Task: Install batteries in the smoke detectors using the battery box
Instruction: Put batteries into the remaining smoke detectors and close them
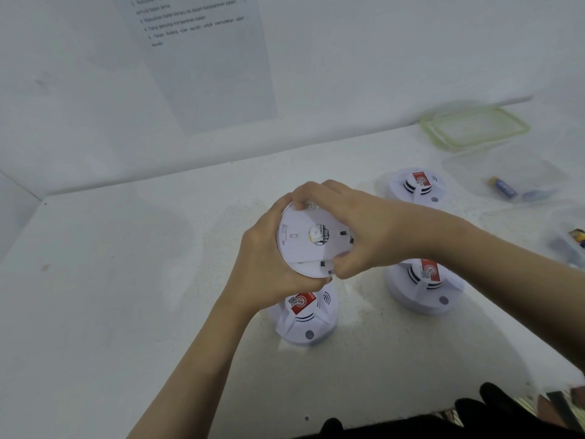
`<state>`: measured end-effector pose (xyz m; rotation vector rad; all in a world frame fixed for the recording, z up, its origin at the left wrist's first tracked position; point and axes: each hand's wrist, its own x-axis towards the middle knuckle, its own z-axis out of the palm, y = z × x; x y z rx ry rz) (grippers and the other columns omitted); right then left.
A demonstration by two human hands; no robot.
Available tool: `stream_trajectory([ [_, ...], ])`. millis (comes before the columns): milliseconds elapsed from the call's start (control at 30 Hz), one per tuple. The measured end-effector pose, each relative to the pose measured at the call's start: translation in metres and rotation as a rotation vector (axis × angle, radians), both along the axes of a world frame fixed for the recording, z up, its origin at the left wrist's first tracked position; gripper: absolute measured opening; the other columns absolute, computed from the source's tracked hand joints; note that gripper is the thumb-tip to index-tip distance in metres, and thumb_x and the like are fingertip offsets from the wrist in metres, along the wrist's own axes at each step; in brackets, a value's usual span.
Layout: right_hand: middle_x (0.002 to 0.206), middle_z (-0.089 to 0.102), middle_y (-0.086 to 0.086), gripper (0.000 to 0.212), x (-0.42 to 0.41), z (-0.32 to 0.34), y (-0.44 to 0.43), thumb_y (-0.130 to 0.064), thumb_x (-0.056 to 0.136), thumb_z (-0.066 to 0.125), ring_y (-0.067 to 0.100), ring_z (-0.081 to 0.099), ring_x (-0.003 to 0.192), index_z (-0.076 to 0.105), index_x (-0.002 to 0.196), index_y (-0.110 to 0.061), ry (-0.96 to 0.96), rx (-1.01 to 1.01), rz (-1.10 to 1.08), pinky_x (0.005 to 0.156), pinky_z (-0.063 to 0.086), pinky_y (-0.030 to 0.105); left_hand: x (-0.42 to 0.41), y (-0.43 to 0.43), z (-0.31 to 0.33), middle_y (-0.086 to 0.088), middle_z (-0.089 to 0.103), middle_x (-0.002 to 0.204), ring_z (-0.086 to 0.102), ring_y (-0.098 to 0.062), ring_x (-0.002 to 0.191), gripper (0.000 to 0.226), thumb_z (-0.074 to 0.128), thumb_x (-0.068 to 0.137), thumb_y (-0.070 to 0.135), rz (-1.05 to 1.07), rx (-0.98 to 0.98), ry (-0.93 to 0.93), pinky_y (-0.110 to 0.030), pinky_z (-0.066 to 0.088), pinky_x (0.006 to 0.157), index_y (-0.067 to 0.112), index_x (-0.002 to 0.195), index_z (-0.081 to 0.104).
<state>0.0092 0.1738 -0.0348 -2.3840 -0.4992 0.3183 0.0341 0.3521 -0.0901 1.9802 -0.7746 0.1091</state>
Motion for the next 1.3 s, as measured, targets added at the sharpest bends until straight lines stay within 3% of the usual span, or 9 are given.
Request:
stream_trajectory([
  [167,0.110,0.039,-0.008,0.075,0.001,-0.001,-0.002,-0.016,0.065,0.076,0.011,0.047,0.099,0.031,0.122,-0.037,-0.009,-0.002,0.019,0.078,0.050,0.031,-0.001,0.000,0.000,0.039,0.056,0.108,0.057,0.012,0.102,0.087,0.095,0.052,0.013,-0.006,-0.012,0.002,-0.003,0.044,0.076,0.044,0.115,0.044],
  [300,0.120,0.047,-0.009,0.070,-0.001,-0.007,-0.006,-0.008,0.064,0.072,0.002,0.046,0.111,0.042,0.125,-0.026,-0.039,0.295,0.007,0.080,0.043,0.012,0.000,0.004,0.004,0.036,0.057,0.111,0.058,0.009,0.106,0.089,0.089,0.048,0.010,-0.019,-0.082,0.020,-0.005,0.045,0.078,0.040,0.119,0.045],
  [433,0.132,0.047,-0.011,0.079,-0.006,-0.018,-0.006,0.005,0.070,0.077,0.005,0.048,0.122,0.040,0.136,-0.018,0.081,0.606,0.010,0.092,0.045,0.018,0.002,0.003,0.010,0.036,0.054,0.113,0.055,0.009,0.109,0.092,0.094,0.050,0.007,-0.031,-0.061,-0.025,-0.004,0.043,0.080,0.035,0.122,0.044],
  [567,0.135,0.048,-0.020,0.075,-0.009,-0.022,-0.002,0.002,0.071,0.077,0.001,0.049,0.123,0.047,0.133,-0.026,0.116,0.666,-0.031,0.093,0.045,0.017,-0.001,0.006,0.010,0.036,0.054,0.118,0.054,0.009,0.113,0.094,0.088,0.049,0.010,-0.048,-0.081,0.041,-0.005,0.044,0.082,0.032,0.128,0.044],
  [733,0.129,0.056,-0.008,0.070,-0.011,-0.026,0.001,0.010,0.067,0.076,0.004,0.056,0.116,0.055,0.127,-0.018,0.135,0.716,-0.071,0.087,0.047,0.017,-0.004,0.007,0.010,0.032,0.058,0.113,0.058,0.006,0.108,0.095,0.093,0.047,-0.002,-0.041,-0.070,0.041,-0.006,0.045,0.080,0.036,0.122,0.048],
  [833,0.127,0.059,-0.007,0.070,-0.011,-0.027,0.000,0.012,0.066,0.077,0.008,0.058,0.114,0.057,0.125,-0.020,0.158,0.699,-0.074,0.087,0.051,0.024,-0.007,0.005,0.014,0.023,0.063,0.109,0.062,-0.001,0.105,0.082,0.093,0.048,0.012,-0.054,-0.073,0.053,-0.010,0.047,0.079,0.037,0.115,0.053],
  [967,0.121,0.061,-0.005,0.070,-0.012,-0.022,-0.002,0.009,0.065,0.079,0.016,0.062,0.110,0.061,0.121,-0.028,0.205,0.659,-0.086,0.085,0.054,0.054,-0.009,0.005,0.014,0.014,0.067,0.107,0.064,-0.009,0.104,0.078,0.091,0.047,0.017,-0.069,-0.104,0.106,-0.014,0.049,0.080,0.025,0.117,0.058],
  [1133,0.123,0.062,-0.003,0.070,-0.009,-0.017,-0.003,0.003,0.062,0.079,0.023,0.062,0.110,0.061,0.122,-0.028,0.224,0.645,-0.052,0.082,0.052,0.060,-0.010,0.004,0.016,0.014,0.065,0.105,0.064,-0.005,0.100,0.077,0.088,0.045,0.022,-0.070,-0.101,0.108,-0.012,0.049,0.076,0.035,0.113,0.054],
  [1300,0.125,0.061,-0.004,0.071,-0.005,-0.016,-0.005,0.002,0.061,0.079,0.026,0.061,0.111,0.062,0.123,-0.028,0.234,0.621,-0.032,0.083,0.052,0.060,-0.010,0.004,0.019,0.011,0.065,0.106,0.064,-0.008,0.101,0.075,0.085,0.047,0.028,-0.087,-0.109,0.104,-0.013,0.049,0.077,0.023,0.116,0.056],
])
